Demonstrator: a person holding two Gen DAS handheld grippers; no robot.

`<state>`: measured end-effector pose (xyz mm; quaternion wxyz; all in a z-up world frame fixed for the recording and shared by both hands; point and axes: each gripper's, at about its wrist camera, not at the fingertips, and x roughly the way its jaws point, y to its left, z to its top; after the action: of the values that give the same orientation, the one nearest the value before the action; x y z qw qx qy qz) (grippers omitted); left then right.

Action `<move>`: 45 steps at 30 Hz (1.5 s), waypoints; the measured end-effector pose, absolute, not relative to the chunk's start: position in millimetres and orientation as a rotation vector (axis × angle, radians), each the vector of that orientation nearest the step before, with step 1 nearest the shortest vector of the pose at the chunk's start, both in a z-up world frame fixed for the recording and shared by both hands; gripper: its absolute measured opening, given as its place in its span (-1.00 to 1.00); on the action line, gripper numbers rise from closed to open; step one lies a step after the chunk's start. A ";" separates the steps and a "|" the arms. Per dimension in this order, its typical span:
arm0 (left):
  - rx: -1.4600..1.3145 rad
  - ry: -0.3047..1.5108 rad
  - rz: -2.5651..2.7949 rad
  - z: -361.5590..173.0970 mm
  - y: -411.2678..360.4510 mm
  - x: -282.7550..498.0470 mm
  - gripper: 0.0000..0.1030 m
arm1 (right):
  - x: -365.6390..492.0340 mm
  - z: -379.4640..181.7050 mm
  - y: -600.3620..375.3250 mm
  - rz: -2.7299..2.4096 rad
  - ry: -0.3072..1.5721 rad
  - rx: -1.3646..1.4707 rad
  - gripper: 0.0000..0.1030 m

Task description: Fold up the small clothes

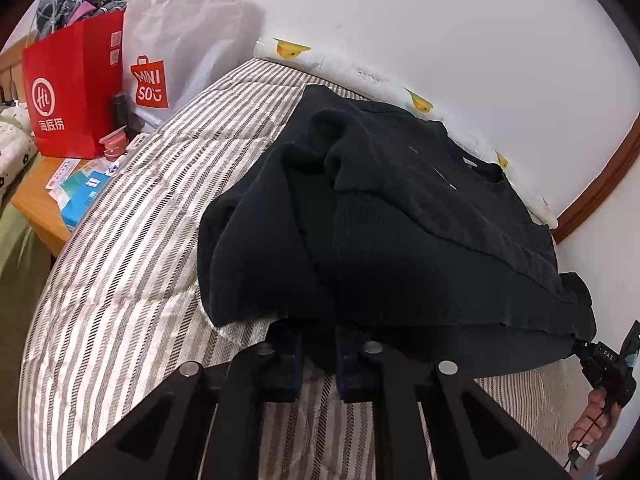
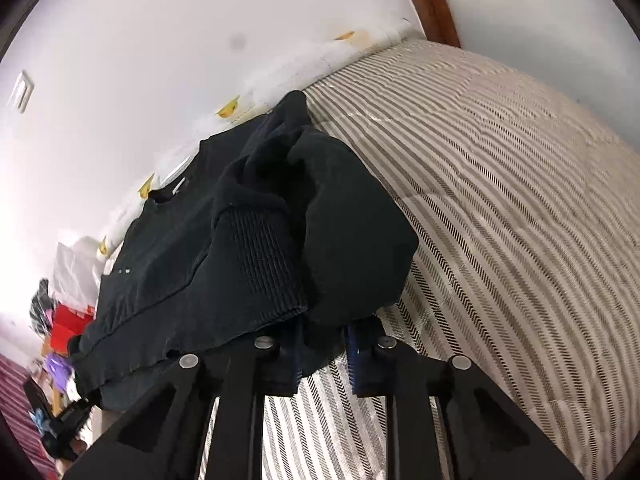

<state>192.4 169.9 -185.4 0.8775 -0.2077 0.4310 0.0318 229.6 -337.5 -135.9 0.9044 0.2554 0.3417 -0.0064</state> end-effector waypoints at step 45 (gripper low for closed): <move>-0.323 0.872 -0.041 -149.3 118.2 34.6 -0.78 | 36.4 -106.5 -322.9 -0.085 0.593 0.188 -0.32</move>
<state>34.6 118.2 -149.3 0.8937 -0.1559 0.4202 -0.0200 36.4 -322.9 -106.5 0.9512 0.0926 0.2915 -0.0416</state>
